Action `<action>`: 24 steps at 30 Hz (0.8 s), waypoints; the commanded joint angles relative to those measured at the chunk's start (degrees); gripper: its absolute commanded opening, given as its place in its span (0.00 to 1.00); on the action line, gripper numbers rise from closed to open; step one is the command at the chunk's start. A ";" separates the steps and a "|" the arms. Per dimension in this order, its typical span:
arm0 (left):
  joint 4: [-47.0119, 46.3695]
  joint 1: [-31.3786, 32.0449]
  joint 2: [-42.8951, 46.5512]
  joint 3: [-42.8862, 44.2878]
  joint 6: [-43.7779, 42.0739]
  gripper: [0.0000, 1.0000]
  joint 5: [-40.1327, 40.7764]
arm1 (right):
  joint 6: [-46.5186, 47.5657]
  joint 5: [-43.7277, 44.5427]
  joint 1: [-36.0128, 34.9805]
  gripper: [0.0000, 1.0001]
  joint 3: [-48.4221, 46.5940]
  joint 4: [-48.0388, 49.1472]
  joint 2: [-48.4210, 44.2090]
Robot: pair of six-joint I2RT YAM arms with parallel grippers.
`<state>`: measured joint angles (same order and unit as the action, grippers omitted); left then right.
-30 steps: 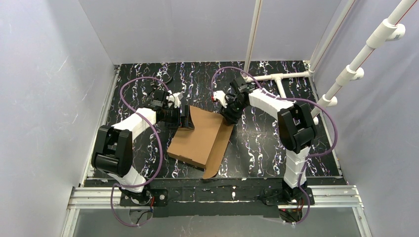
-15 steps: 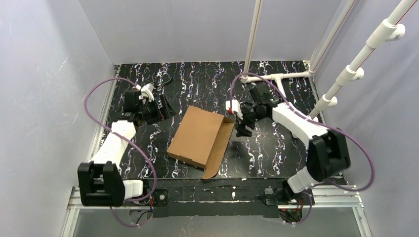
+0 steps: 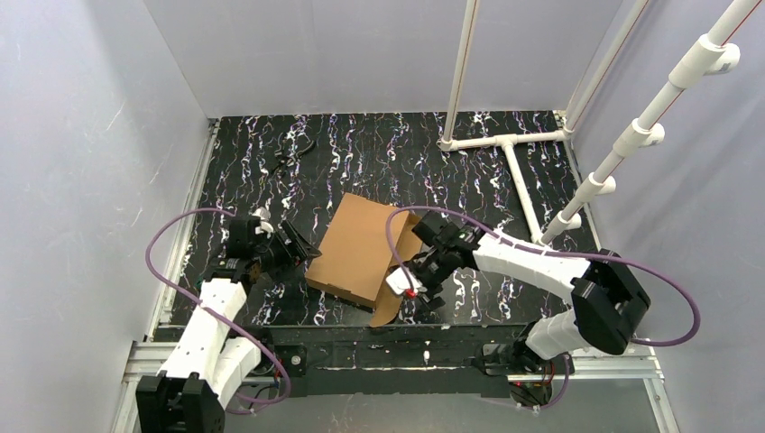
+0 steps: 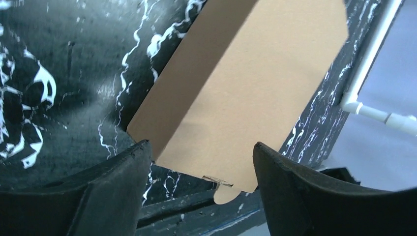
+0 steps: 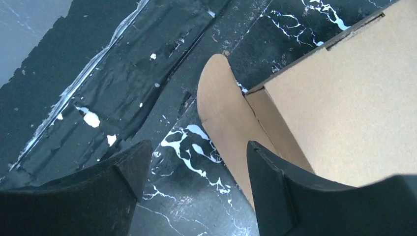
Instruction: Fold the paper box
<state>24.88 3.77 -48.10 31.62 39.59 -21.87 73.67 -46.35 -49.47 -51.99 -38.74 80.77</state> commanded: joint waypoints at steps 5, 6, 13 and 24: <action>8.64 0.31 -2.52 -0.79 5.39 0.61 4.43 | -11.67 12.25 -0.01 0.78 1.00 9.49 -3.98; 8.91 0.28 -1.77 -1.42 6.04 0.56 6.21 | -15.11 12.21 2.64 0.74 2.17 13.03 -4.80; 6.53 0.33 -6.41 -1.45 7.01 0.40 9.02 | -30.67 20.54 6.23 0.23 -0.79 24.73 2.73; 2.99 2.89 -10.26 -2.47 7.91 0.38 4.03 | -37.16 27.14 6.33 0.14 -9.63 25.68 14.39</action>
<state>26.28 4.69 -57.21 30.20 47.35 -18.31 40.23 -22.31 -42.94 -57.30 -15.97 93.51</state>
